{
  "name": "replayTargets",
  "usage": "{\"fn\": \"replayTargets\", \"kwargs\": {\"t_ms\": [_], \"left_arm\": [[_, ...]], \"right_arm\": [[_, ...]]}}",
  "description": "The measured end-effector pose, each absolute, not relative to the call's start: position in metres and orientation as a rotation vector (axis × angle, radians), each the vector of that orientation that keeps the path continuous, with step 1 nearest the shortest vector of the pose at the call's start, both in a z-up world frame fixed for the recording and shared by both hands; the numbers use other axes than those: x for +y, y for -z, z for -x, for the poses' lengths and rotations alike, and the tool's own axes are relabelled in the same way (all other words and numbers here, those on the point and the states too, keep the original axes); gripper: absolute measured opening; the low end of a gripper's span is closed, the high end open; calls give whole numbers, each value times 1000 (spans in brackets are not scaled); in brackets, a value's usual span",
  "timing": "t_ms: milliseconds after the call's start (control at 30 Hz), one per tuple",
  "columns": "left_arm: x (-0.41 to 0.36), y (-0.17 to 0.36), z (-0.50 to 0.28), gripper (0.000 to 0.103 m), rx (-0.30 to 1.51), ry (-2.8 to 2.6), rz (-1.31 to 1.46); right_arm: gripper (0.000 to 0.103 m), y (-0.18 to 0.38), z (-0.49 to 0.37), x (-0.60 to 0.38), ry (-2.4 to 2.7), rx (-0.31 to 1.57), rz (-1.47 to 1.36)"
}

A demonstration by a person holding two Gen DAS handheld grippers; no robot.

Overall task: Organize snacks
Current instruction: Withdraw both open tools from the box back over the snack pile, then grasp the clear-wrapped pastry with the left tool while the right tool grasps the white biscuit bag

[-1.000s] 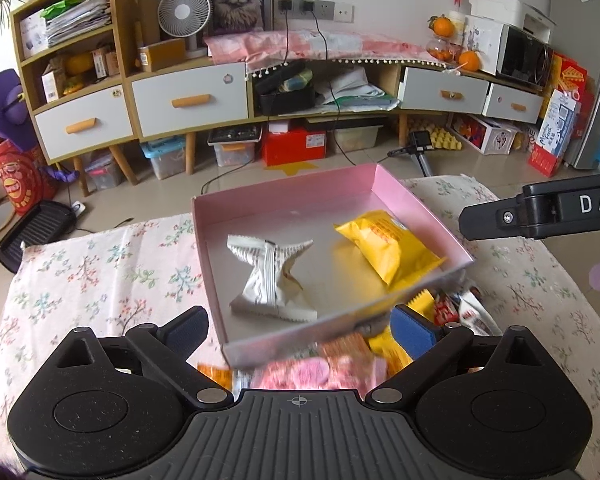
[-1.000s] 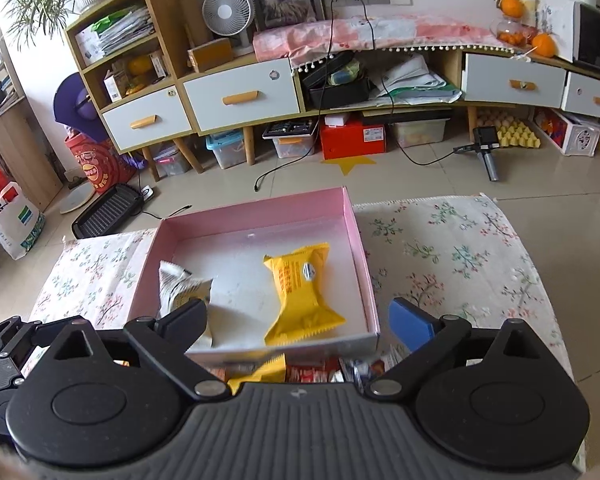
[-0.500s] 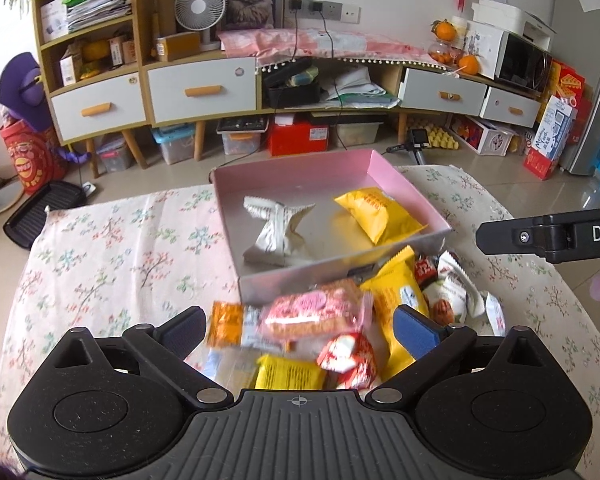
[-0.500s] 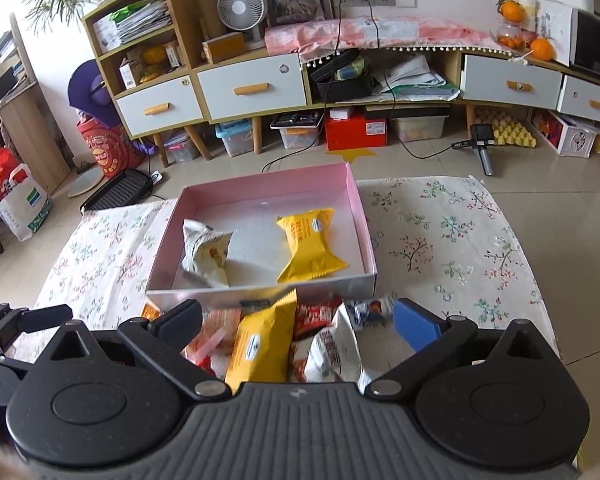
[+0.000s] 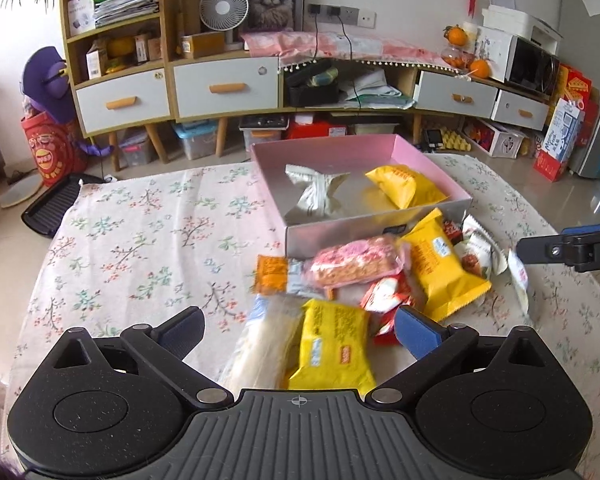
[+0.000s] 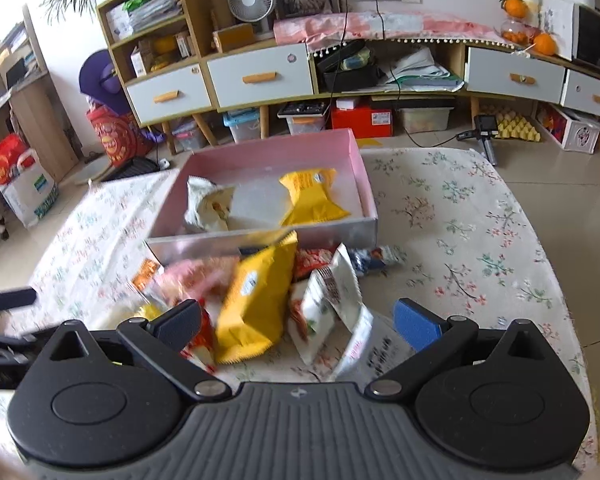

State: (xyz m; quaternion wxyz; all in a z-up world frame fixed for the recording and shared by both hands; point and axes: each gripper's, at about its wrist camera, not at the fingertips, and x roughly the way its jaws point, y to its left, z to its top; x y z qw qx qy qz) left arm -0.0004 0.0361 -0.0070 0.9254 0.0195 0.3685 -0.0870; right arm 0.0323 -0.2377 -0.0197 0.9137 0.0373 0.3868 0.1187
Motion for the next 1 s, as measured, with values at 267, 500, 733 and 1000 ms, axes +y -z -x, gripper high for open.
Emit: {"fn": "replayTargets", "kwargs": {"t_ms": [267, 500, 733, 1000], "left_arm": [[59, 29, 11, 102, 753, 201, -59], [77, 54, 0, 102, 775, 178, -54], [80, 69, -16, 102, 807, 201, -48], [83, 72, -31, 100, 820, 168, -8]], "right_arm": [[103, 37, -12, -249, -235, 750, 36], [103, 52, -13, -257, -207, 759, 86], [103, 63, -26, -260, -199, 788, 26], [103, 71, -39, -272, -165, 834, -66]]}}
